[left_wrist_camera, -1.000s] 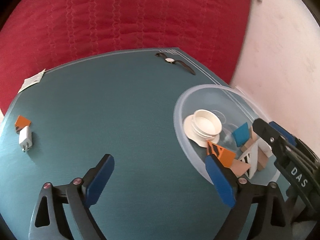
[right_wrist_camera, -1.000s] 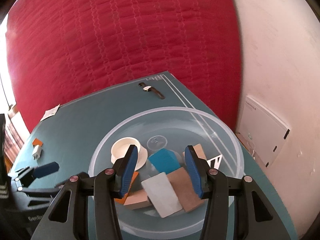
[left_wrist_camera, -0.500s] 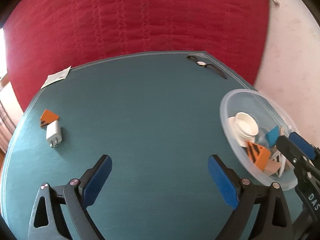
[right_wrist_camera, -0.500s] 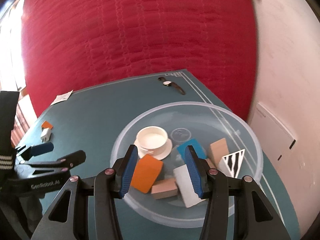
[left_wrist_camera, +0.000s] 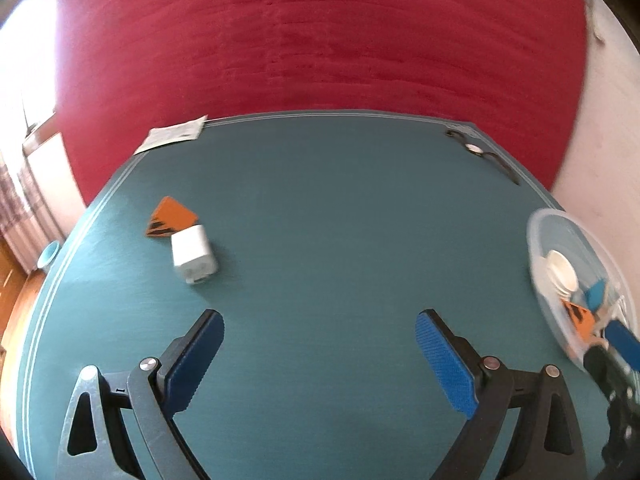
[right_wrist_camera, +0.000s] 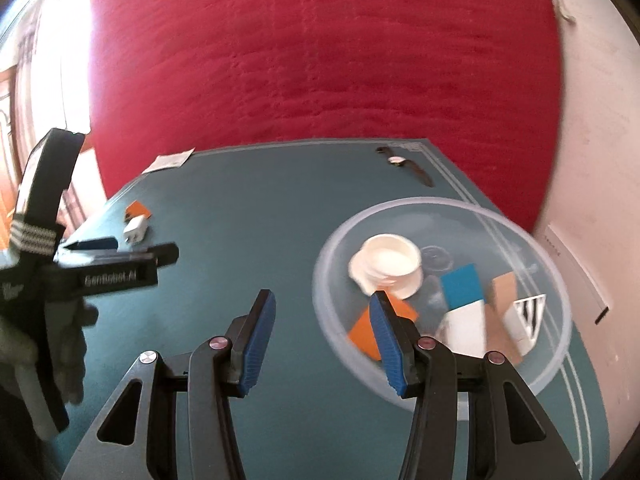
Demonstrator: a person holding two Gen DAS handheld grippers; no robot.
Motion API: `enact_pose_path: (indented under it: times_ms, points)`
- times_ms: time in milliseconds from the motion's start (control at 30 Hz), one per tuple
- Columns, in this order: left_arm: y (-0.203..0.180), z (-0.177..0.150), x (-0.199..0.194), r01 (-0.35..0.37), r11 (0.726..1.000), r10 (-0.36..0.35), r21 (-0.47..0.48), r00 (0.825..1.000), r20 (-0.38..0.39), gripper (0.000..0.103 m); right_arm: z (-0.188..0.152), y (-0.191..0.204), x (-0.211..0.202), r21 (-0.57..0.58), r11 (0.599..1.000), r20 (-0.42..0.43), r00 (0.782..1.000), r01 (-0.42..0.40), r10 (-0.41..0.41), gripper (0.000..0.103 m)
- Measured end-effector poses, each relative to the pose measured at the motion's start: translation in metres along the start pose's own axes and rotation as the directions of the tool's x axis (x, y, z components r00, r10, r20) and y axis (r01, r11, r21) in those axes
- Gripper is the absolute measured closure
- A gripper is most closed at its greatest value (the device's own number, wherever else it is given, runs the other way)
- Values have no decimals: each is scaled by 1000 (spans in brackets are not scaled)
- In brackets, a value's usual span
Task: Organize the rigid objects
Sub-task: 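Withdraw both open tools from the container toward the orange wedge and charger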
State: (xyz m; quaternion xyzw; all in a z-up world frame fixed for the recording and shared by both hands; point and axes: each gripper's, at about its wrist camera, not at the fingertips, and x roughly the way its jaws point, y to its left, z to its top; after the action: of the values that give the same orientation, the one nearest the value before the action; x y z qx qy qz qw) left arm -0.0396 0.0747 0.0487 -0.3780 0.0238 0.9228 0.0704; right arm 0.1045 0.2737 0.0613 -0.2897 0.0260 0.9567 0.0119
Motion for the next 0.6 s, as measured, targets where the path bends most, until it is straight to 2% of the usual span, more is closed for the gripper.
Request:
enact_pose_path:
  times_ms: [300, 600]
  points:
    - [42, 0, -4, -51, 998, 52, -37, 998, 20, 4, -8, 42, 11, -55, 994, -77, 993, -99, 95, 52]
    - [94, -2, -7, -99, 990, 103, -101, 994, 35, 4, 2, 79, 28, -95, 980, -130, 978, -177, 164, 52]
